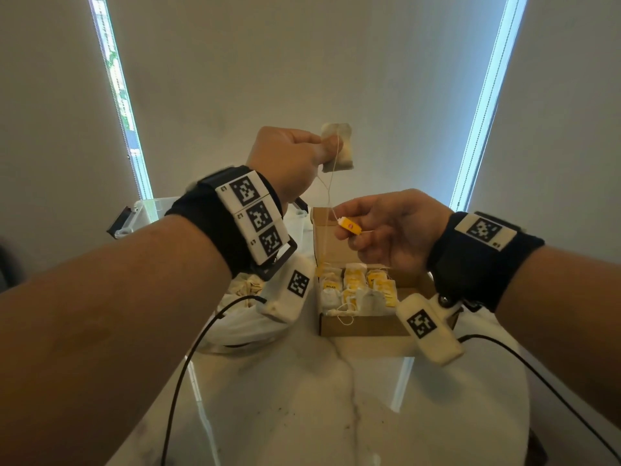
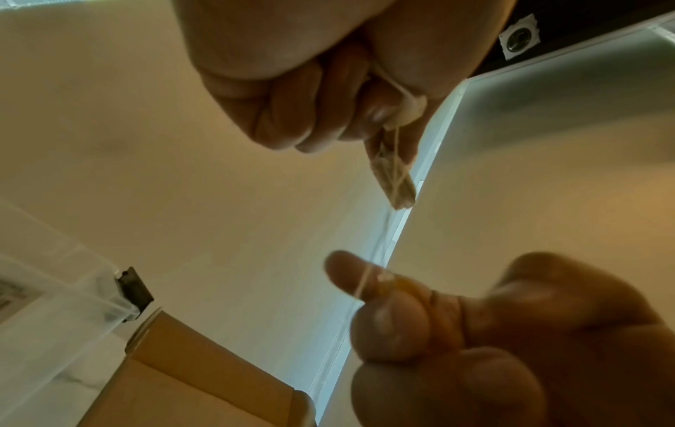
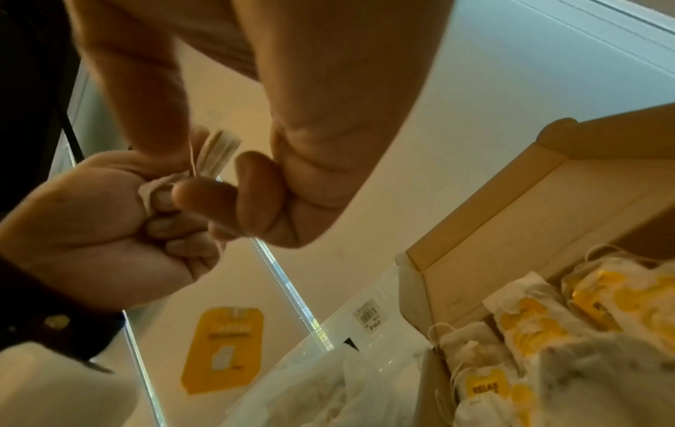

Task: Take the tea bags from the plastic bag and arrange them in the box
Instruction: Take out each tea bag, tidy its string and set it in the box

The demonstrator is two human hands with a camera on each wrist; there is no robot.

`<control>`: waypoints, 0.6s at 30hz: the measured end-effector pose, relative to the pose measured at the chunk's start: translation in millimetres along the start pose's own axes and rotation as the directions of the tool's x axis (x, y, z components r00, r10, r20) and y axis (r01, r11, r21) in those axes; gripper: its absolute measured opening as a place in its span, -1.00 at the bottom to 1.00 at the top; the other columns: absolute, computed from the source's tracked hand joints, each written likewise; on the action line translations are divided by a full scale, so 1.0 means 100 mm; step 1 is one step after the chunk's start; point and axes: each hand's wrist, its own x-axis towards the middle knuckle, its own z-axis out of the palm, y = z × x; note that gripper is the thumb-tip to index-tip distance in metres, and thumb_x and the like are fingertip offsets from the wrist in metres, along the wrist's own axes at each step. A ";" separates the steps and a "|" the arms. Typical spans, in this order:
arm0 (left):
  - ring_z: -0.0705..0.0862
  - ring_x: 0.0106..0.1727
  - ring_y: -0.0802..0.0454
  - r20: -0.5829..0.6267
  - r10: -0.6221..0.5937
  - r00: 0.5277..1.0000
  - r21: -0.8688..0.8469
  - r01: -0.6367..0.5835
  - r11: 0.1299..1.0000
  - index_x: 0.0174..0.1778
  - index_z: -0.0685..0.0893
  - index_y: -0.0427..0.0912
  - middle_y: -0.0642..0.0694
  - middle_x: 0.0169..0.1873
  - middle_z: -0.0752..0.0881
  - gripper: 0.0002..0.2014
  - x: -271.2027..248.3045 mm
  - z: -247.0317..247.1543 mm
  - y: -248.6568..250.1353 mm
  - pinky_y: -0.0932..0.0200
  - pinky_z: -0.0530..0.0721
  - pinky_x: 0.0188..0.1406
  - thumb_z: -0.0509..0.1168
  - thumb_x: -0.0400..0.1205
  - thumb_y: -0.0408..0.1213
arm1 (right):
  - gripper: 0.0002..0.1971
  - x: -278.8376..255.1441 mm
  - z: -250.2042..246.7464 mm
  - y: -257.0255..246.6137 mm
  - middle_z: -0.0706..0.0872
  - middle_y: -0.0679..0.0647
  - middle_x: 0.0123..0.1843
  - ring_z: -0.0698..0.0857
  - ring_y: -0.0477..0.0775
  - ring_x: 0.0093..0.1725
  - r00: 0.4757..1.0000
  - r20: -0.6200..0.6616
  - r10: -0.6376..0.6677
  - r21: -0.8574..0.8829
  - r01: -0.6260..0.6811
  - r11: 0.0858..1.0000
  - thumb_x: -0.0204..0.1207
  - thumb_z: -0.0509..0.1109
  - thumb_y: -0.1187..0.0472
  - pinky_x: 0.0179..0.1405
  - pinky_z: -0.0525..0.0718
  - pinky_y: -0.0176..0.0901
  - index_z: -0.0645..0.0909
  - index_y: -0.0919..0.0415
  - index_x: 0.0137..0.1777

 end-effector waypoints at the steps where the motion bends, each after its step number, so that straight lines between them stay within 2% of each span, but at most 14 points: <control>1: 0.40 -0.76 0.31 0.011 0.006 1.000 0.004 -0.006 1.000 -0.22 0.78 -0.05 0.29 -0.80 0.45 -0.81 -0.01 0.00 0.00 0.43 0.34 -0.66 0.45 0.63 -0.05 | -0.61 0.01 0.00 -0.01 0.73 0.23 -0.17 0.61 -0.01 -0.39 0.998 -0.048 -0.029 -0.044 0.027 0.999 0.48 0.14 0.52 -0.44 0.48 -0.26 0.64 0.40 0.25; 4: 0.42 -0.75 0.32 0.034 0.018 0.999 0.007 -0.019 1.000 -0.16 0.81 -0.08 0.29 -0.78 0.48 -0.81 -0.02 0.01 0.03 0.41 0.36 -0.59 0.44 0.63 -0.04 | -0.74 0.04 0.04 0.00 0.81 0.17 -0.23 0.67 -0.01 -0.37 0.972 -0.189 -0.140 -0.219 0.097 0.971 0.60 0.29 0.54 -0.34 0.57 -0.19 0.73 0.34 0.17; 8: 0.46 -0.71 0.35 0.042 0.041 0.998 0.019 -0.042 0.999 -0.06 0.84 -0.12 0.25 -0.74 0.54 -0.79 -0.03 0.05 0.09 0.44 0.39 -0.56 0.45 0.62 -0.04 | -0.82 0.12 0.13 0.05 0.89 0.14 -0.11 0.85 -0.01 -0.24 0.924 -0.297 -0.239 -0.367 0.121 0.922 0.58 0.47 0.40 -0.15 0.74 -0.15 0.74 0.24 0.14; 10: 0.48 -0.70 0.36 0.050 0.064 0.997 0.032 -0.066 0.997 -0.01 0.85 -0.13 0.18 -0.58 0.70 -0.76 -0.04 0.08 0.10 0.47 0.39 -0.59 0.45 0.61 -0.02 | -0.87 0.15 0.19 0.06 0.89 0.14 -0.06 0.88 0.04 -0.14 0.936 -0.277 -0.217 -0.353 0.111 0.929 0.61 0.44 0.38 -0.01 0.77 -0.08 0.74 0.20 0.08; 12: 0.52 -0.64 0.36 0.061 0.079 0.995 0.039 -0.082 0.996 -0.01 0.86 -0.10 0.07 -0.37 0.77 -0.76 -0.06 0.11 0.11 0.41 0.47 -0.47 0.46 0.60 -0.01 | -0.85 0.15 0.25 0.07 0.89 0.08 0.00 0.89 0.11 -0.05 0.964 -0.209 -0.162 -0.340 0.084 0.937 0.67 0.37 0.35 0.15 0.72 0.07 0.74 0.15 0.10; 15: 0.68 -0.23 0.33 0.047 0.072 0.996 0.033 -0.073 0.997 -0.02 0.86 -0.07 0.11 -0.16 0.80 -0.78 -0.05 0.13 0.10 0.26 0.66 -0.08 0.47 0.59 -0.01 | -0.74 0.10 0.30 0.07 0.88 0.03 0.07 0.86 0.17 0.08 0.989 -0.114 -0.091 -0.343 0.047 0.938 0.72 0.26 0.34 0.36 0.59 0.24 0.72 0.13 0.25; 16: 0.70 -0.12 0.30 0.039 0.061 0.997 0.032 -0.062 0.998 -0.03 0.86 -0.06 0.11 -0.10 0.80 -0.79 -0.04 0.13 0.09 0.22 0.66 -0.01 0.47 0.59 -0.01 | -0.71 0.09 0.30 0.07 0.88 0.07 0.08 0.86 0.18 0.11 0.993 -0.096 -0.069 -0.318 0.036 0.948 0.72 0.22 0.37 0.39 0.57 0.26 0.71 0.15 0.28; 18: 0.69 -0.04 0.26 0.032 0.041 0.999 0.042 -0.042 0.998 -0.12 0.86 -0.01 0.11 -0.08 0.80 -0.83 -0.04 0.12 0.07 0.21 0.64 0.01 0.48 0.59 0.00 | -0.63 0.06 0.29 0.08 0.87 0.18 0.09 0.84 0.23 0.14 0.997 -0.067 -0.026 -0.237 0.009 0.971 0.66 0.14 0.45 0.40 0.59 0.28 0.67 0.21 0.31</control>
